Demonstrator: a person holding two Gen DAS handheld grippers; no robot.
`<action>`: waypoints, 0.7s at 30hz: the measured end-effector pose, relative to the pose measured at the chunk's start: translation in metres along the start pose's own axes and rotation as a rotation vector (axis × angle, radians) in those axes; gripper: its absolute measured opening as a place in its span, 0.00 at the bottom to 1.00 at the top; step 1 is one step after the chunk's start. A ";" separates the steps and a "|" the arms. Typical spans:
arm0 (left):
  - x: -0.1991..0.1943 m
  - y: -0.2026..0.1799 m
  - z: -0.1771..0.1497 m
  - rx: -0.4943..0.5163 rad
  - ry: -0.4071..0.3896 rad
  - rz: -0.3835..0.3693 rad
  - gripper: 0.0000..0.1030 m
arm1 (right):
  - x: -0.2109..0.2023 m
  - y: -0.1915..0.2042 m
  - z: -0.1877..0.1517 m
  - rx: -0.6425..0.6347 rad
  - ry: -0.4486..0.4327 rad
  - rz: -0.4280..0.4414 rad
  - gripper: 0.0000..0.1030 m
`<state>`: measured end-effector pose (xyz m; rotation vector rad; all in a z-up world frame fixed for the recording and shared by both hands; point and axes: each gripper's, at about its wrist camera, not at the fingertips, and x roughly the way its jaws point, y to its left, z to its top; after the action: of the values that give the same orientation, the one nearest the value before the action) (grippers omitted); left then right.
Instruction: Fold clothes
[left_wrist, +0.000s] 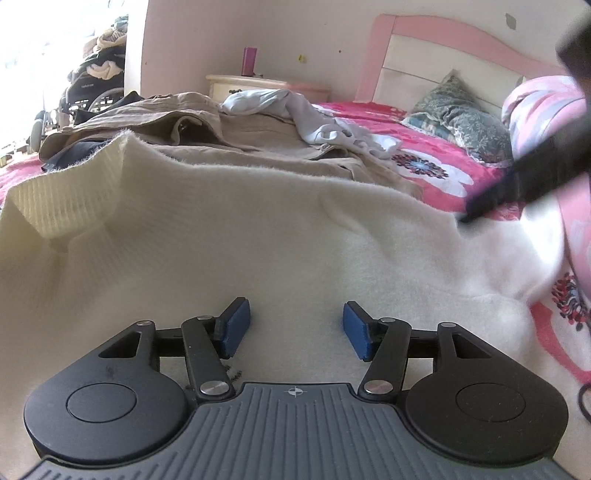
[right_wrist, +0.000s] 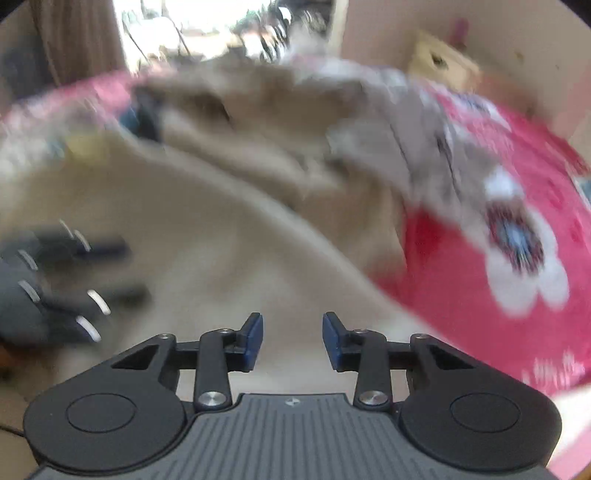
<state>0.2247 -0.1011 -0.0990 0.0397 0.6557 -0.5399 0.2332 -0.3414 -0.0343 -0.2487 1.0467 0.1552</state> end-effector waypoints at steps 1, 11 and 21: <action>0.000 0.000 0.001 -0.001 0.001 0.000 0.55 | 0.012 -0.004 -0.008 0.005 0.044 -0.044 0.37; -0.022 -0.012 0.008 -0.037 -0.004 -0.108 0.55 | -0.060 -0.070 -0.057 0.663 -0.127 -0.235 0.42; -0.010 -0.070 -0.011 0.131 0.050 -0.208 0.55 | -0.040 -0.038 -0.120 1.078 -0.213 -0.308 0.50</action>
<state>0.1777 -0.1546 -0.0926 0.1094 0.6766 -0.7847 0.1223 -0.4113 -0.0522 0.5746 0.7466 -0.6442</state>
